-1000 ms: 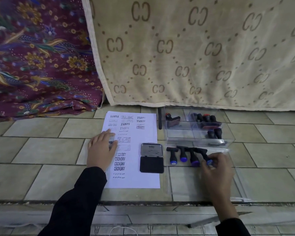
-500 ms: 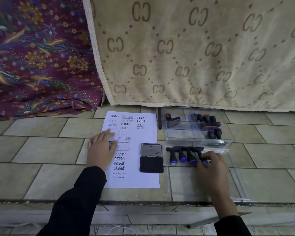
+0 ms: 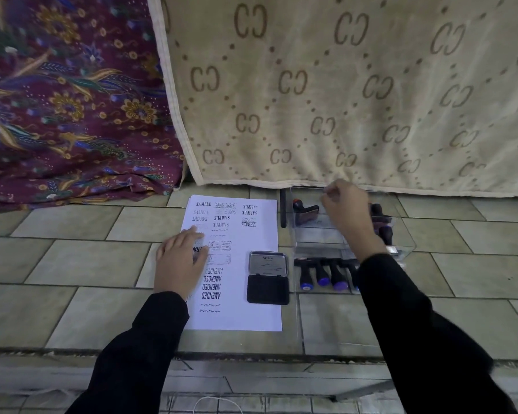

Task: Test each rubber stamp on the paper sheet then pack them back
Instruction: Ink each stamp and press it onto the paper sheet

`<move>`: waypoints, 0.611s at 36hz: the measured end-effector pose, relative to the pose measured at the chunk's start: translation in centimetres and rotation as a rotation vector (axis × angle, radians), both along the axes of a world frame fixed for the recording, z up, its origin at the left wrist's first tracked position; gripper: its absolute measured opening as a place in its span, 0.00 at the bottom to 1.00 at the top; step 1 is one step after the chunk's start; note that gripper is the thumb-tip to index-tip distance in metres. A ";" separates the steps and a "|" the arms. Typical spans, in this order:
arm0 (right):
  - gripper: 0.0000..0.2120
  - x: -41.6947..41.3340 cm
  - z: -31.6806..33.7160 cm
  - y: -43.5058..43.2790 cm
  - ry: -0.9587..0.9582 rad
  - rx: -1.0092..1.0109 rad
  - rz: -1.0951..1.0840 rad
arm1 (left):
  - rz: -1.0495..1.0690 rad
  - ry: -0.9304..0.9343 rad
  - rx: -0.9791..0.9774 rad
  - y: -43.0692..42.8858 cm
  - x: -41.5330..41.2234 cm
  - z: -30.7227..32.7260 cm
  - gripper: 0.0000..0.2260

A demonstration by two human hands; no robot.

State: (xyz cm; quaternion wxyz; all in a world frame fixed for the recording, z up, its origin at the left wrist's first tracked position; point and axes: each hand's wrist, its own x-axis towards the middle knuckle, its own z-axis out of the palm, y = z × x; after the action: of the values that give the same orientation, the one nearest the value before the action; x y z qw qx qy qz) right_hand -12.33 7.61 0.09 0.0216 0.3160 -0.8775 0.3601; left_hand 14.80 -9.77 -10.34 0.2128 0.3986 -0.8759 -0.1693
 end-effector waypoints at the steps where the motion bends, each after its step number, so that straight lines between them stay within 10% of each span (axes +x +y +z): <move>1: 0.05 -0.4 0.0 -1.1 -0.015 0.056 0.020 | -0.001 0.000 -0.001 0.0 0.0 0.0 0.13; 22: 0.08 -0.7 -3.1 -6.8 -0.003 0.455 -0.026 | -0.010 0.012 -0.011 -0.2 0.0 -0.1 0.12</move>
State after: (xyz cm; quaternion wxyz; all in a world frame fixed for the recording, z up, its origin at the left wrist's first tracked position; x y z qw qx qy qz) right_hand -13.00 0.81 -3.00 -0.0466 0.3008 -0.9402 0.1532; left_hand 14.82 -9.92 -10.47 0.2195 0.3919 -0.8775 -0.1679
